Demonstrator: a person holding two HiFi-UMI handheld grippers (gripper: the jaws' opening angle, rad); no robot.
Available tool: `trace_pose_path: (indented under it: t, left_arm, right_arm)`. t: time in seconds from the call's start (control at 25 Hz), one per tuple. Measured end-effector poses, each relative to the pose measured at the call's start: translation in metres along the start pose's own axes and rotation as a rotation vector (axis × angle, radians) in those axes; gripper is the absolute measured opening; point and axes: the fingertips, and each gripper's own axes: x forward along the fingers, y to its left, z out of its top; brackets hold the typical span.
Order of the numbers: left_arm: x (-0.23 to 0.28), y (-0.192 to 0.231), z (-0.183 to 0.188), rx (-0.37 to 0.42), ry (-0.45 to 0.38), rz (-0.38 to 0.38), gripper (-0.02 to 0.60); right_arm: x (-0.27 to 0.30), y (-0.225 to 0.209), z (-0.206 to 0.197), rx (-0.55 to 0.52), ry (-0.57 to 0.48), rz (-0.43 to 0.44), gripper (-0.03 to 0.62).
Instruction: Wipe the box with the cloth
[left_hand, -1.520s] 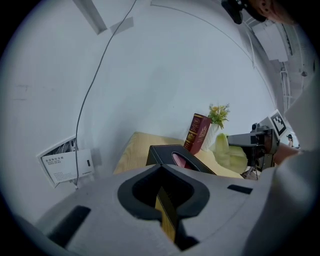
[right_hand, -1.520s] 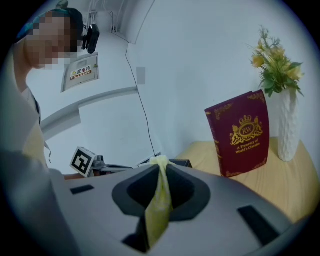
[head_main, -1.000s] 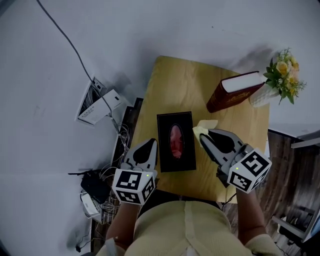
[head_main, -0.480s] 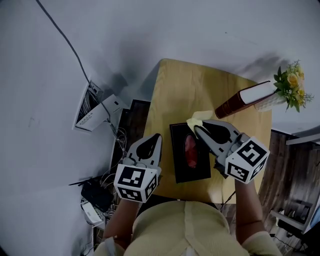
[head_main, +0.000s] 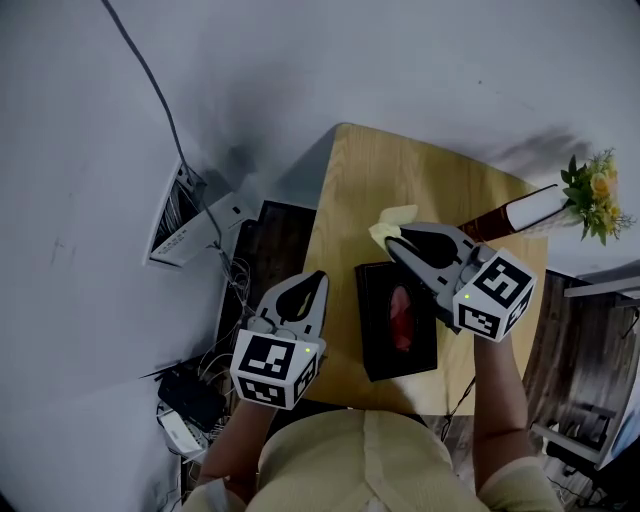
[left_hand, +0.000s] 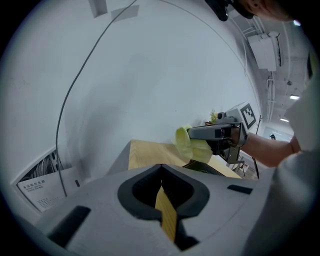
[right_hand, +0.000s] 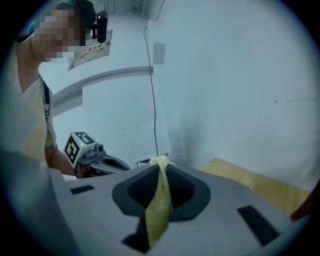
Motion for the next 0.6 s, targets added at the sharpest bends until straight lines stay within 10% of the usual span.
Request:
trace_pose_path:
  t: [0.6]
  left_arm:
    - [0.024, 0.004, 0.006, 0.006, 0.008, -0.069, 0.017]
  right_arm:
    - [0.030, 0.001, -0.026, -0.106, 0.244, 0.253, 0.055]
